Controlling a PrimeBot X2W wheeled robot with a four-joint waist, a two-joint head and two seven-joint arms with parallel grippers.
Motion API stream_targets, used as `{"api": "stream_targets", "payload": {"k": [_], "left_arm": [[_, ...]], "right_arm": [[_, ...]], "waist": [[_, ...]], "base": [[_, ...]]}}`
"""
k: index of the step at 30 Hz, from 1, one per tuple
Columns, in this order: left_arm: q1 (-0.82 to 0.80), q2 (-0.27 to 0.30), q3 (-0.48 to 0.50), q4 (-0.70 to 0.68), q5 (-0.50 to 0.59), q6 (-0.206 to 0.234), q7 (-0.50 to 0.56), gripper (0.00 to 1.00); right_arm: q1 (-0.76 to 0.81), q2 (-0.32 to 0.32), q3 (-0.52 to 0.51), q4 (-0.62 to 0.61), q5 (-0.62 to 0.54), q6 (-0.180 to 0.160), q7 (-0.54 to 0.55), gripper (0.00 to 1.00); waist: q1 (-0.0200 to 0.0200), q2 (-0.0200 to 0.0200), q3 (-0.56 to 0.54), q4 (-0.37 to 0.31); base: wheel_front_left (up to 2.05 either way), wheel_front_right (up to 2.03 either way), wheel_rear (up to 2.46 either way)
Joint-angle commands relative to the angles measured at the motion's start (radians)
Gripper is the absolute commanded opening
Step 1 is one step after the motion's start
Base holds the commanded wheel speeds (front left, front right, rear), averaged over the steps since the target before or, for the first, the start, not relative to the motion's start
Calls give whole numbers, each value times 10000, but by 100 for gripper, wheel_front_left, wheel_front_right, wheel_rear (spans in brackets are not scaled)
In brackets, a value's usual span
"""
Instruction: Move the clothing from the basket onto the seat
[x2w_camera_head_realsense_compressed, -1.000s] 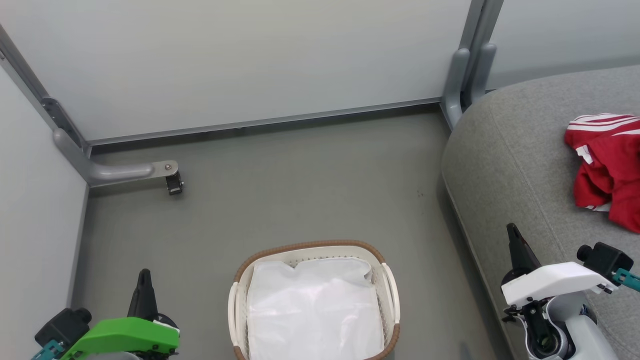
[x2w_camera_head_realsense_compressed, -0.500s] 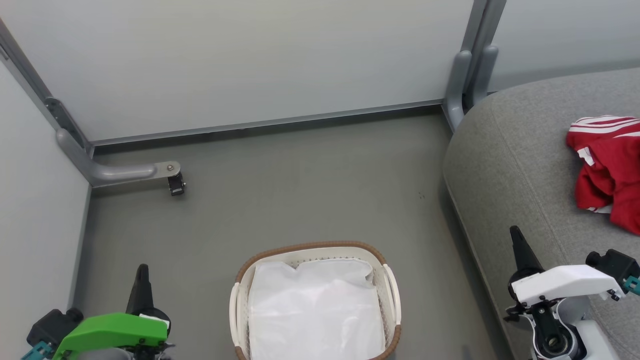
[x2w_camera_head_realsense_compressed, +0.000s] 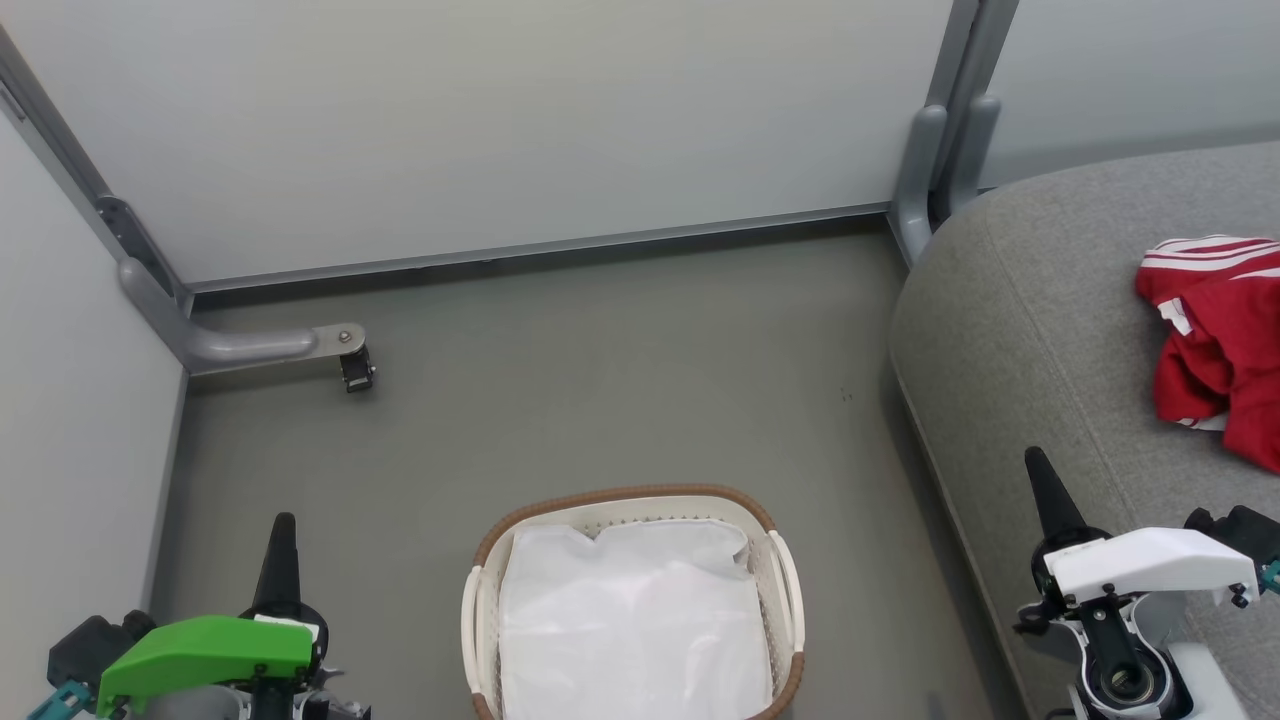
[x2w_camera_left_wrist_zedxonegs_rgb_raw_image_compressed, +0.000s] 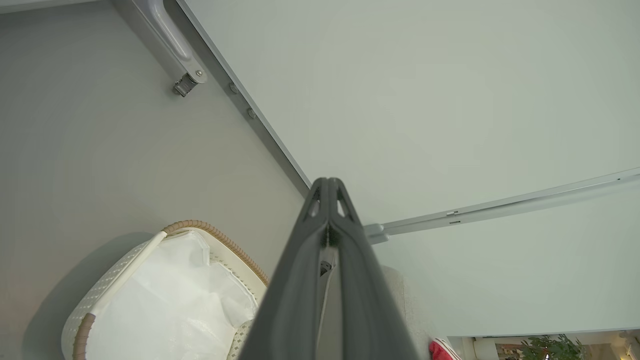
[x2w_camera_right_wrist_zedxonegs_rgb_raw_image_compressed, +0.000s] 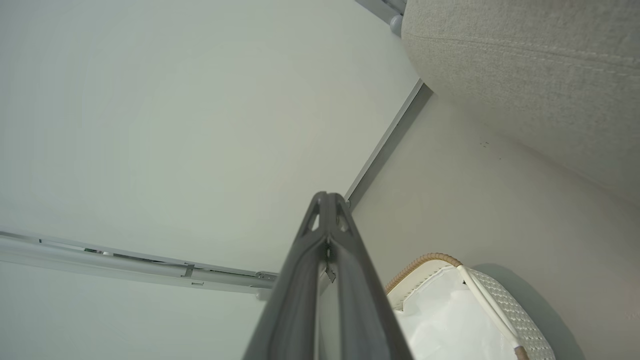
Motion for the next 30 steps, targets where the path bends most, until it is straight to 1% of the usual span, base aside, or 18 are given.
{"api": "stream_targets", "payload": {"k": [1,30], "left_arm": [[-277,54,73,-107,-270,-83,81,0],[-479,67,325,-253,-2719,-296,733,0]], "right_arm": [[78,-32,-66,-147,277,-5,78,0],[317,31,-389,-547,2780,-5,719,0]], "waist": [[0,0,-5,6],[0,0,-95,110]], "base": [[0,0,0],[0,0,0]]}}
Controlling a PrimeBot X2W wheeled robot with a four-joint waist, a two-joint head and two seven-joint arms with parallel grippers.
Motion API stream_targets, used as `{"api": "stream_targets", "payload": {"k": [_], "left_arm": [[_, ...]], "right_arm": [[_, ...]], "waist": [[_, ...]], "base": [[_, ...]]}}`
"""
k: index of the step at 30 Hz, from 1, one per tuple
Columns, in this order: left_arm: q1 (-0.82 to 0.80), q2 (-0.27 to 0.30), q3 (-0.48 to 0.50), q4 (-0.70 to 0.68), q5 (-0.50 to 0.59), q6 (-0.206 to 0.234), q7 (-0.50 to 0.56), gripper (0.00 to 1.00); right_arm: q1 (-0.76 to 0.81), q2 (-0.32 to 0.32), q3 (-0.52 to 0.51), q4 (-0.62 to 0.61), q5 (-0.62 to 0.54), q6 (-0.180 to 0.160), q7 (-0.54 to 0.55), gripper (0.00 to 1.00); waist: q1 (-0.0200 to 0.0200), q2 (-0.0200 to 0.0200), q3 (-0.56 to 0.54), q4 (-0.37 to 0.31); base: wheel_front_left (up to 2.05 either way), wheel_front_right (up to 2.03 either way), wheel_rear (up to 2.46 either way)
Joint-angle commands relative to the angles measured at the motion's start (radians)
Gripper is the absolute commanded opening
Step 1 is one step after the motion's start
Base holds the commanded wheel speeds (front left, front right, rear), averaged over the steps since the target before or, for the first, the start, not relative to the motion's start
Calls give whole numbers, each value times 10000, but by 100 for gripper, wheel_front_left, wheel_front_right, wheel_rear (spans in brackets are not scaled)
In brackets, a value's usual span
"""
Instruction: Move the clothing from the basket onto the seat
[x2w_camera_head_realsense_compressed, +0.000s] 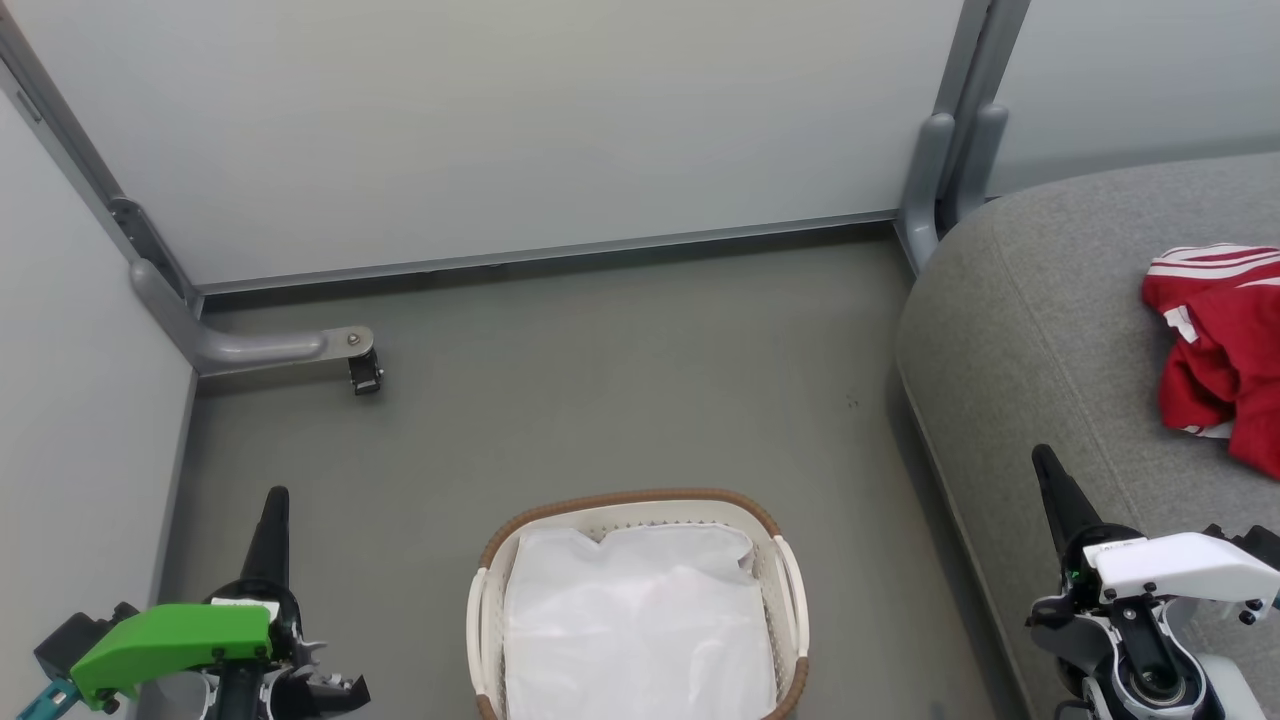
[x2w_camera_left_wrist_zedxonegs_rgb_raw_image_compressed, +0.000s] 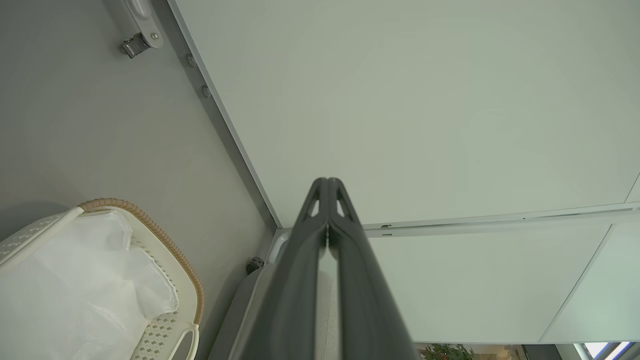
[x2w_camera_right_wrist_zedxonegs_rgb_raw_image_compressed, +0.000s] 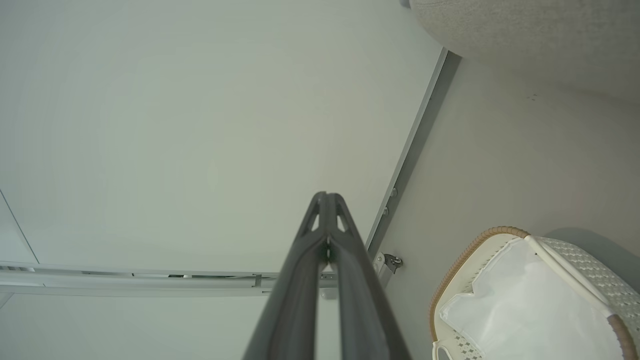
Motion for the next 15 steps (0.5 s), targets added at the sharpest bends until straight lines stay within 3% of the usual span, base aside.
{"api": "stream_targets", "payload": {"k": [1,15], "left_arm": [[-214,60,50,-83,-224,-64,63,0],[-290,66,159,-141,-1198,-148,330,0]], "right_arm": [[124,-27,-59,-100,224,-2,62,0],[201,-4,-184,-261,1224,-3,327,0]], "waist": [[0,0,-4,5],[0,0,-47,55]], "base": [[0,0,0],[0,0,0]]}}
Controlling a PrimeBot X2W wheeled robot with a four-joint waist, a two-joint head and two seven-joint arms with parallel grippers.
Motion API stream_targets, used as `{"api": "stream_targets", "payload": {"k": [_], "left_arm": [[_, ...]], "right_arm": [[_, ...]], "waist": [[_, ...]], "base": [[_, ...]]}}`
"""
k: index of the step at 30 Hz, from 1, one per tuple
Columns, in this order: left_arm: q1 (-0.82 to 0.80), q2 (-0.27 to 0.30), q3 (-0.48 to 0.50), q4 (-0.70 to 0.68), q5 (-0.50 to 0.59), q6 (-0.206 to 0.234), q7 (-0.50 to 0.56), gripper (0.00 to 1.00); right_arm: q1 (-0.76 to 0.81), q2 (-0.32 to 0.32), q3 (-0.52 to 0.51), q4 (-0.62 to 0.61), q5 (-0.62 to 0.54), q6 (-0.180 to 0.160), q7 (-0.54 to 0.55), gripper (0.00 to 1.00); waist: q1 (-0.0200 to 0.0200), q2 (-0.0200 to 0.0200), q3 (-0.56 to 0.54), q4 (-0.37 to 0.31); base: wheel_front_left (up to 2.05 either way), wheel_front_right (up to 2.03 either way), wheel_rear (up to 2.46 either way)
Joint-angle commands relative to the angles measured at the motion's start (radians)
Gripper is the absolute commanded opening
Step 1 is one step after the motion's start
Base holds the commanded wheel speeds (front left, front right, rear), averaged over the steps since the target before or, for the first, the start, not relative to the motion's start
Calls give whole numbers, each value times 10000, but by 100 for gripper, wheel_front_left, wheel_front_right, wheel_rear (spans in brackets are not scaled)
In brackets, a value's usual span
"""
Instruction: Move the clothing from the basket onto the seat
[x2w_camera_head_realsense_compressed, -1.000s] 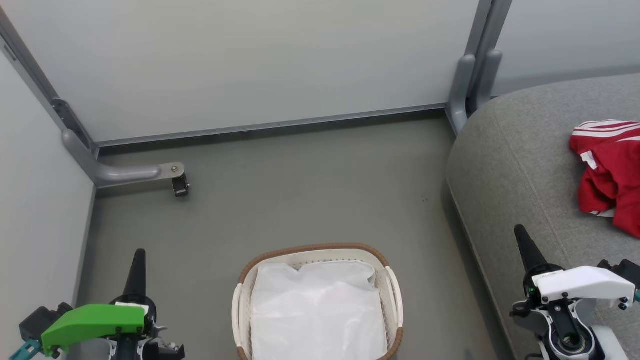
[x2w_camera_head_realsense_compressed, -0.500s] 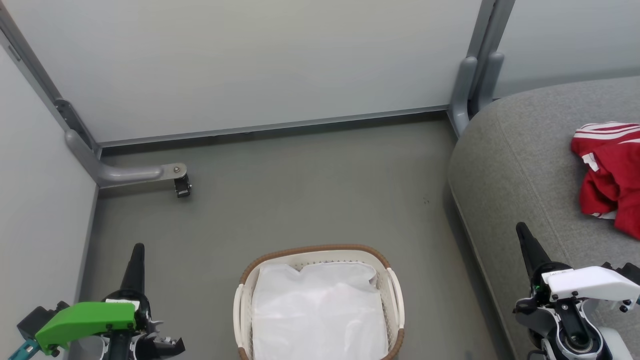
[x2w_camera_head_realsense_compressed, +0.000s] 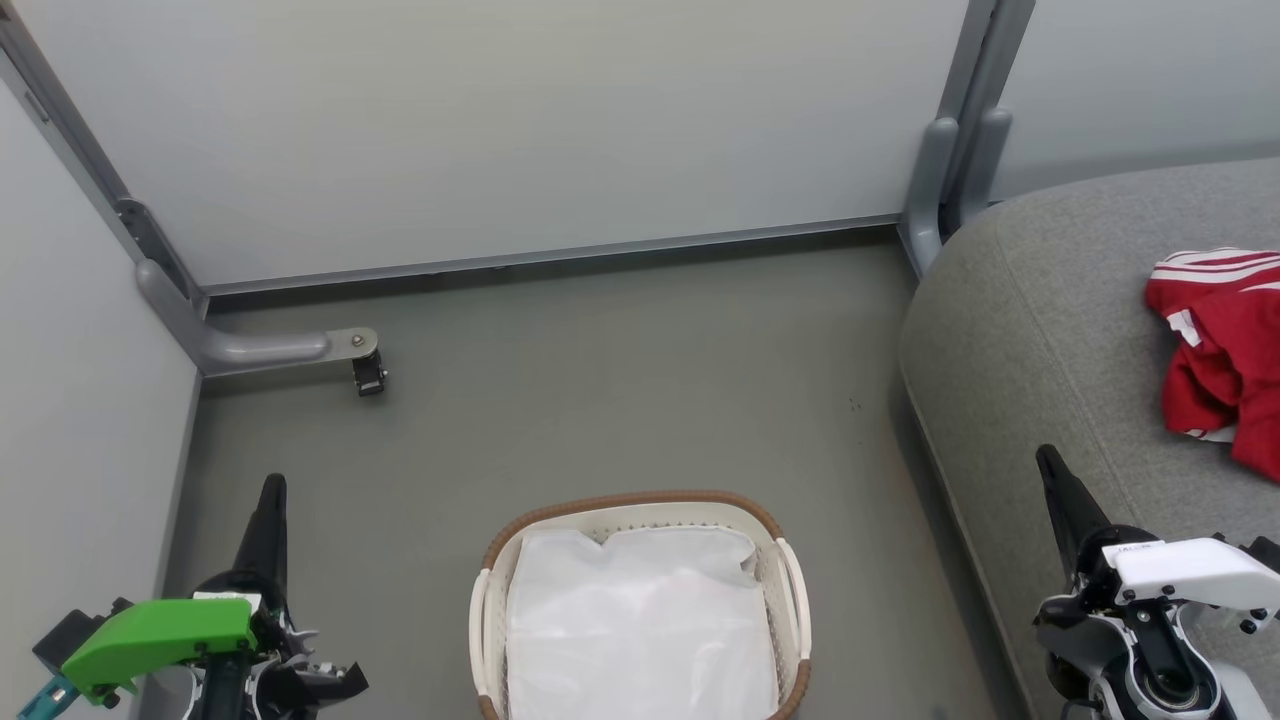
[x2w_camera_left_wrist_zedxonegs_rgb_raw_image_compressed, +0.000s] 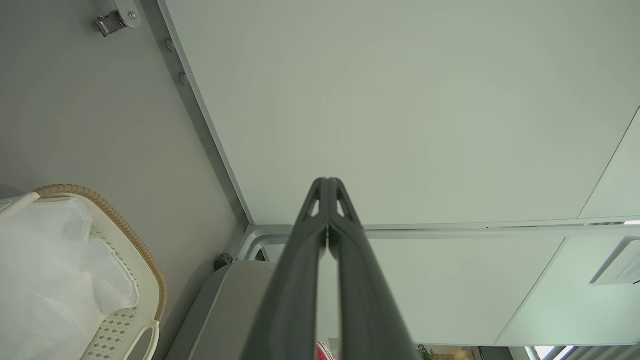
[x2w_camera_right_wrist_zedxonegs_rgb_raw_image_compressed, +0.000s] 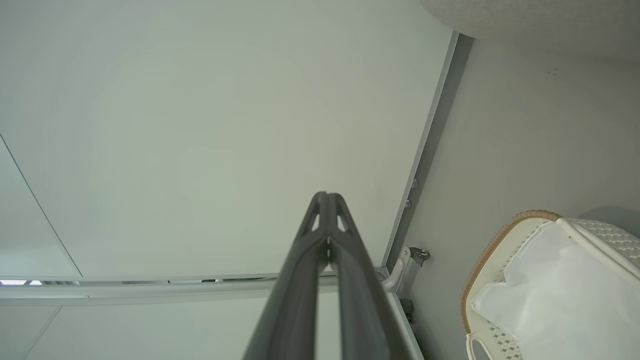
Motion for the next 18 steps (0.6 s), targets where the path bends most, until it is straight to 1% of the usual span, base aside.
{"api": "stream_targets", "payload": {"k": [1,9,18], "left_arm": [[-191,64,61,-75,-186,-68,73,0],[-225,67,109,-97,-709,-114,213,0],[-200,67,101,-88,-666,-107,207,0]], "right_arm": [[99,-29,-46,-82,210,-3,85,0],[153,-14,-112,-165,735,-3,205,0],[153,-14,-105,-155,695,-3,206,0]], "waist": [[0,0,-5,6],[0,0,-29,35],[0,0,-30,35]], "base": [[0,0,0],[0,0,0],[0,0,0]]}}
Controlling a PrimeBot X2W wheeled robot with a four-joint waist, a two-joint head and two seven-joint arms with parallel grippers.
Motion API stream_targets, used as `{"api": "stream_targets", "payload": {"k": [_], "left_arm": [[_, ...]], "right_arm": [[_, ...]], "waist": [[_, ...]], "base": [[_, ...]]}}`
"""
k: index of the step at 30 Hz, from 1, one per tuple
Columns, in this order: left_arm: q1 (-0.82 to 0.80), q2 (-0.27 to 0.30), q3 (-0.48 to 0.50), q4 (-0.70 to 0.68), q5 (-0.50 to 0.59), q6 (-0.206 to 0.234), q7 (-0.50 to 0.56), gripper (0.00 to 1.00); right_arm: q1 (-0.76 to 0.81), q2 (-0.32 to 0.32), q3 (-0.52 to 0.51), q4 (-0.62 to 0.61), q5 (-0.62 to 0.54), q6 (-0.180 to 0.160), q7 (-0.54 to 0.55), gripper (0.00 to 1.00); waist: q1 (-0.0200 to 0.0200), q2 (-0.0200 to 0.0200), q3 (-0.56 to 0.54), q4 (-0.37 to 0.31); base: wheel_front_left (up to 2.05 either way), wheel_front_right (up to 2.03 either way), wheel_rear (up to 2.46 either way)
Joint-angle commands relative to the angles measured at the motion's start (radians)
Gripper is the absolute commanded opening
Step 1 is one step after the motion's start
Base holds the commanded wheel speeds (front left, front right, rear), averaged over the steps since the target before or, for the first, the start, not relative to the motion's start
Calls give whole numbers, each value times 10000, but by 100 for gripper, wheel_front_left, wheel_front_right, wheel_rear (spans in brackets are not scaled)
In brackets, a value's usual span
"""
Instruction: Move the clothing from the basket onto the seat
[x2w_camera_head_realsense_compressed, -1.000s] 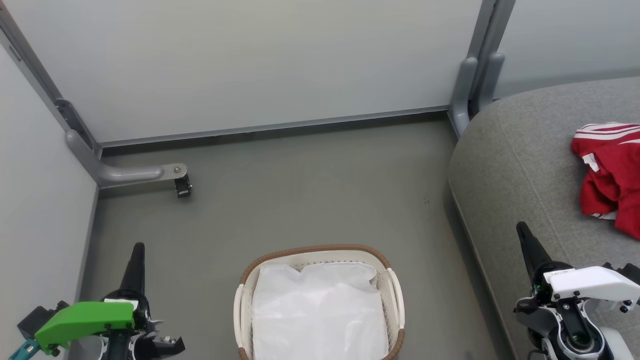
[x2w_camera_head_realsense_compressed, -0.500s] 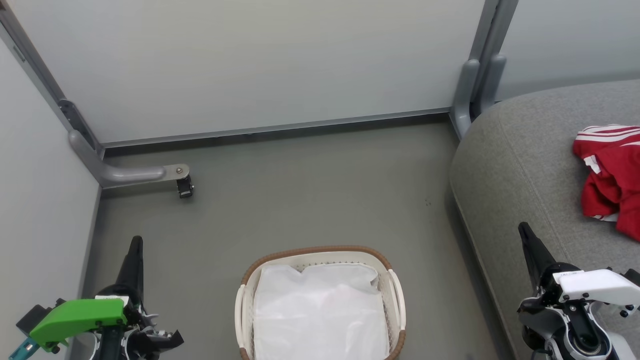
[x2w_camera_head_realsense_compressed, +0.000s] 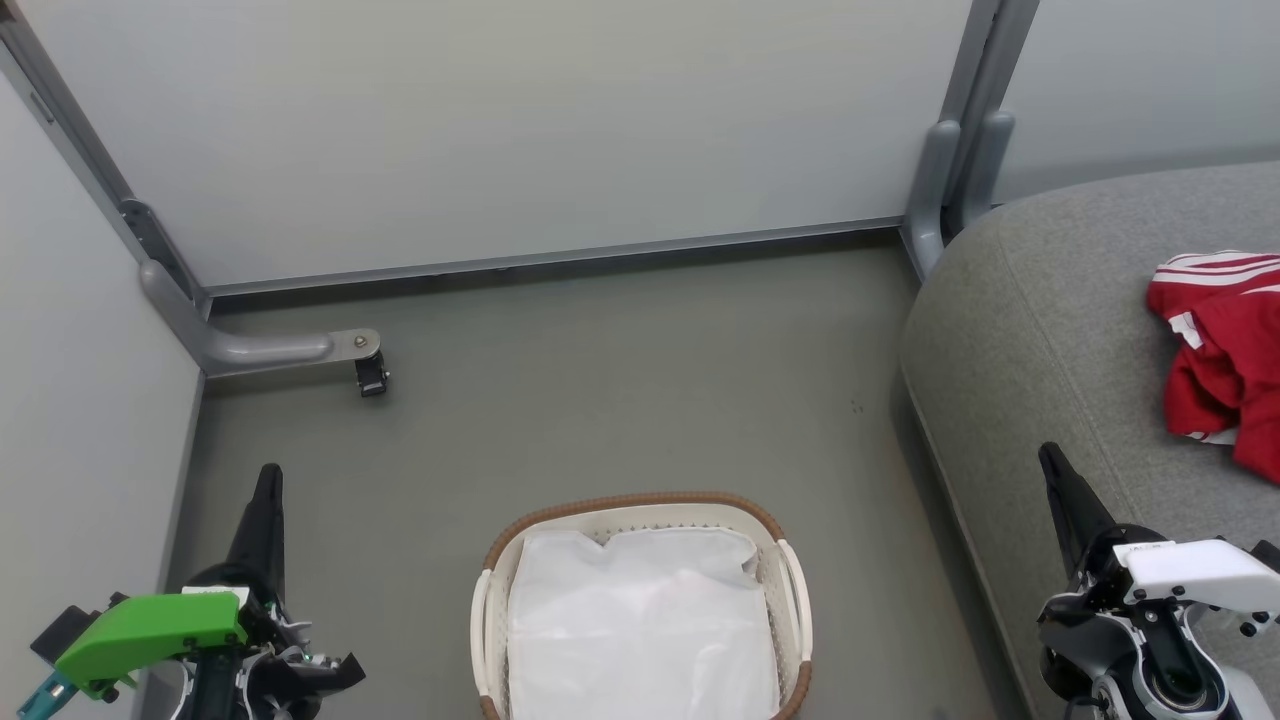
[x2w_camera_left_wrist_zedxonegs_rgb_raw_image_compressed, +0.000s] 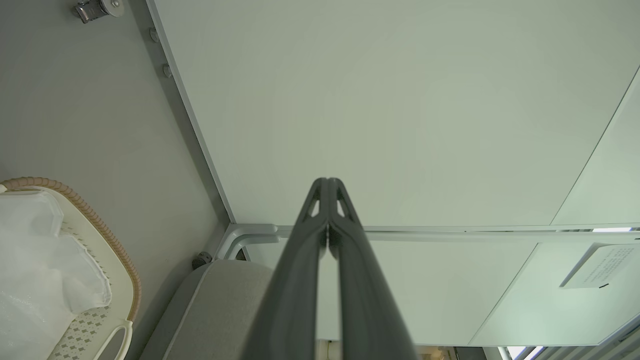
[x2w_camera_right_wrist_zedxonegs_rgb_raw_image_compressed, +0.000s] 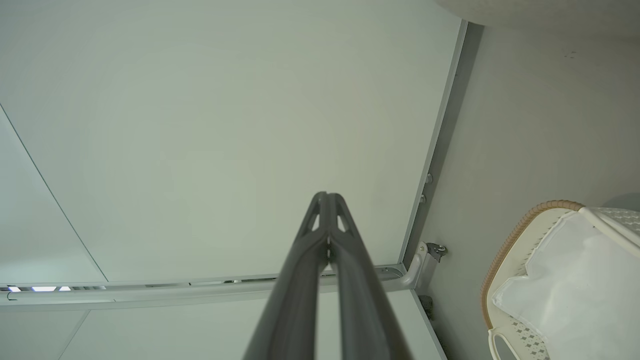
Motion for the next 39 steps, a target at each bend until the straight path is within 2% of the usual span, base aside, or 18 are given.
{"api": "stream_targets", "payload": {"k": [1,39], "left_arm": [[-103,65,19,-24,-32,-51,36,0],[-102,65,16,-26,-32,-52,34,0]], "right_arm": [[110,-25,-17,-36,33,-3,35,0],[110,-25,-13,-34,36,-3,32,0]], "waist": [[0,0,0,0],[0,0,0,0]], "base": [[0,0,0],[0,0,0]]}}
